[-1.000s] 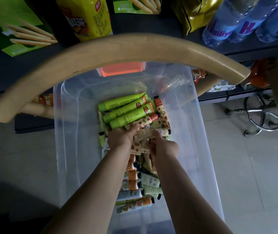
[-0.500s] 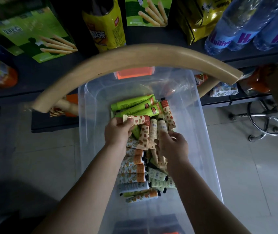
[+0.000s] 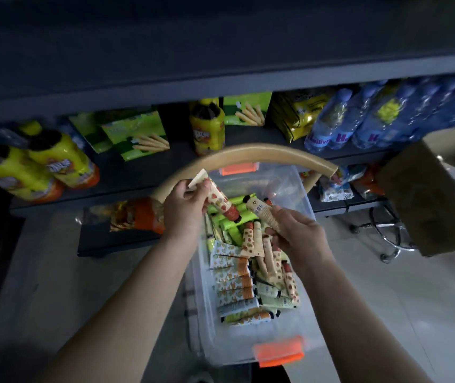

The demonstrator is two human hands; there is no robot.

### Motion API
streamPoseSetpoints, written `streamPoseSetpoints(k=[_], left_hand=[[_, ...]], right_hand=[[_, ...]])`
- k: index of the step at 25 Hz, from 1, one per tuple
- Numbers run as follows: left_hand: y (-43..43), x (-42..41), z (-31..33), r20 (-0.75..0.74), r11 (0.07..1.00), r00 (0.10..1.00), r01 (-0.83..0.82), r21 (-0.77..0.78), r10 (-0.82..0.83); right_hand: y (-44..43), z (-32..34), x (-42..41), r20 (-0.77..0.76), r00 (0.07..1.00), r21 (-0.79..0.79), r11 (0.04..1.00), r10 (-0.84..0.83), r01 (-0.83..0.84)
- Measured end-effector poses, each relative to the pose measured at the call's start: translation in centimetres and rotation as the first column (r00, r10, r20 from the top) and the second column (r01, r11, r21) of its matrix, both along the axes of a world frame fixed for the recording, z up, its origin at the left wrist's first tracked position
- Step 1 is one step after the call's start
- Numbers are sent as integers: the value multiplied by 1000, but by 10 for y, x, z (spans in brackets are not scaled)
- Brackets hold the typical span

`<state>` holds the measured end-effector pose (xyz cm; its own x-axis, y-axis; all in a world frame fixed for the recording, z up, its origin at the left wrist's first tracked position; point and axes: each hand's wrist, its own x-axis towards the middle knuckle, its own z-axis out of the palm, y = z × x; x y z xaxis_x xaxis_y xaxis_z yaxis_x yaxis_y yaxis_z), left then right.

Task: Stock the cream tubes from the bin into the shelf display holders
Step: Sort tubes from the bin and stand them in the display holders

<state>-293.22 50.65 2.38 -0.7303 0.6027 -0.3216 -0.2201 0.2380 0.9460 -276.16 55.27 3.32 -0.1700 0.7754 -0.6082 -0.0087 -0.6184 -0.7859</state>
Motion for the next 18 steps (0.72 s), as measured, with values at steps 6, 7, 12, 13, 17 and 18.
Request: streamPoseSetpoints(k=[6, 7, 12, 13, 17, 18], left_hand=[[-39, -34, 144, -22, 987, 1000, 12, 160, -9], [-44, -39, 167, -51, 984, 999, 19, 179, -10], [-60, -64, 281, -123, 953, 991, -16, 301, 56], [-60, -67, 298, -139, 949, 988, -16, 316, 63], [-57, -62, 356, -182, 916, 982, 25, 400, 52], [-54, -59, 371, -203, 909, 978, 40, 415, 49]], right_hand=[[-17, 132, -25, -33, 998, 247, 968, 52, -42], [-18, 155, -28, -43, 996, 283, 957, 77, -62], [-16, 263, -45, -9, 984, 487, 860, 178, -151], [-15, 279, -48, 14, 981, 533, 828, 194, -171], [-2, 332, -44, 39, 971, 646, 736, 236, -204], [6, 346, -43, 43, 972, 665, 719, 233, -202]])
